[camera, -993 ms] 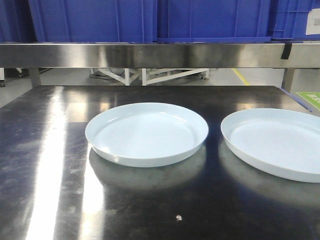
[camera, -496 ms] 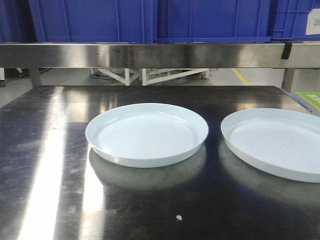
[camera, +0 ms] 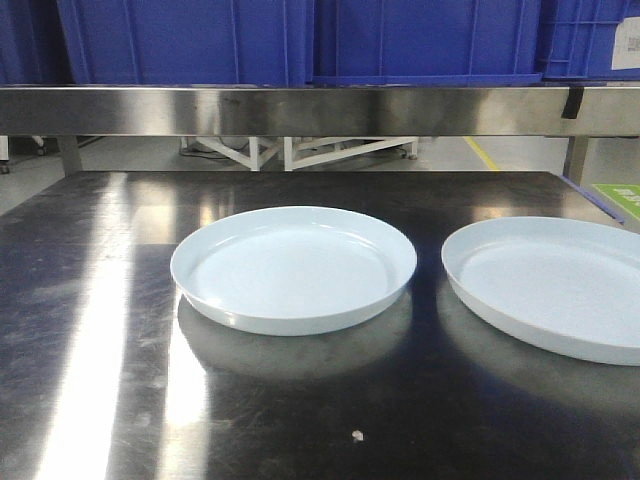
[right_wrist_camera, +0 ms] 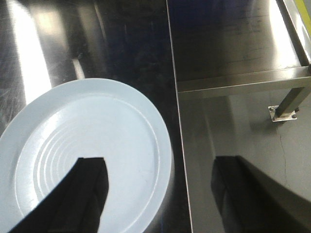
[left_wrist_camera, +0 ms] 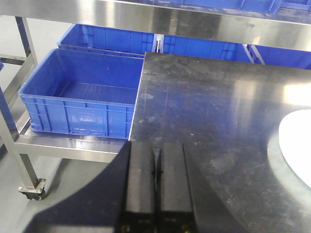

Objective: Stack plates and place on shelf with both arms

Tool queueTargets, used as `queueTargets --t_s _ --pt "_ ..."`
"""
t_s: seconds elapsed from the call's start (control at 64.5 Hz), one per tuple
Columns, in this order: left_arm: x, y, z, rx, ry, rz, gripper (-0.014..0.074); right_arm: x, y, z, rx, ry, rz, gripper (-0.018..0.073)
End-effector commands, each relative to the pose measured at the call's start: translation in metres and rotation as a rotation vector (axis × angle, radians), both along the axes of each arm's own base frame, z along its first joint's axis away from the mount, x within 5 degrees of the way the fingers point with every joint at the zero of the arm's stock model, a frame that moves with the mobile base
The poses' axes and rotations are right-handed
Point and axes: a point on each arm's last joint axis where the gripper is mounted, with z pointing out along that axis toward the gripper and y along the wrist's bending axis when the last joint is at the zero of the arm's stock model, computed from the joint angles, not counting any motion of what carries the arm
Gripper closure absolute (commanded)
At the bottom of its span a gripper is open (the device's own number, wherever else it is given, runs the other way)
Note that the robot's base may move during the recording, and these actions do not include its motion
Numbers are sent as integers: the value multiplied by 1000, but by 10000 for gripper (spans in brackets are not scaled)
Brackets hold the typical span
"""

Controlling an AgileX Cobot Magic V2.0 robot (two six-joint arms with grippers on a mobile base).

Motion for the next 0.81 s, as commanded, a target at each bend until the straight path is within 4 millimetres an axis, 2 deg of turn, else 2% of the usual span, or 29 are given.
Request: queueTargets --t_s 0.0,0.078,0.124,0.217,0.264,0.279,0.357,0.714,0.791 --pt "1 0 17 -4 -105 -4 507 5 0 15 -10 -96 10 15" --pt "1 0 17 -4 -105 -4 507 5 0 15 -10 -96 10 78" --pt "1 0 17 -4 -105 -4 507 5 0 15 -10 -95 10 144" --pt "1 0 17 -4 -105 -4 507 4 0 14 -10 -80 10 354" --pt "1 0 17 -4 -105 -4 507 4 0 14 -10 -71 9 514" --pt "1 0 17 -4 -105 -4 507 4 0 13 -10 -69 9 531" --pt "1 0 17 -4 -105 -4 507 4 0 13 -10 -69 9 468" --pt "1 0 17 -4 -105 -4 507 -3 1 4 25 61 -4 461" --pt "1 0 17 -4 -105 -4 507 -4 1 3 25 69 -4 384"
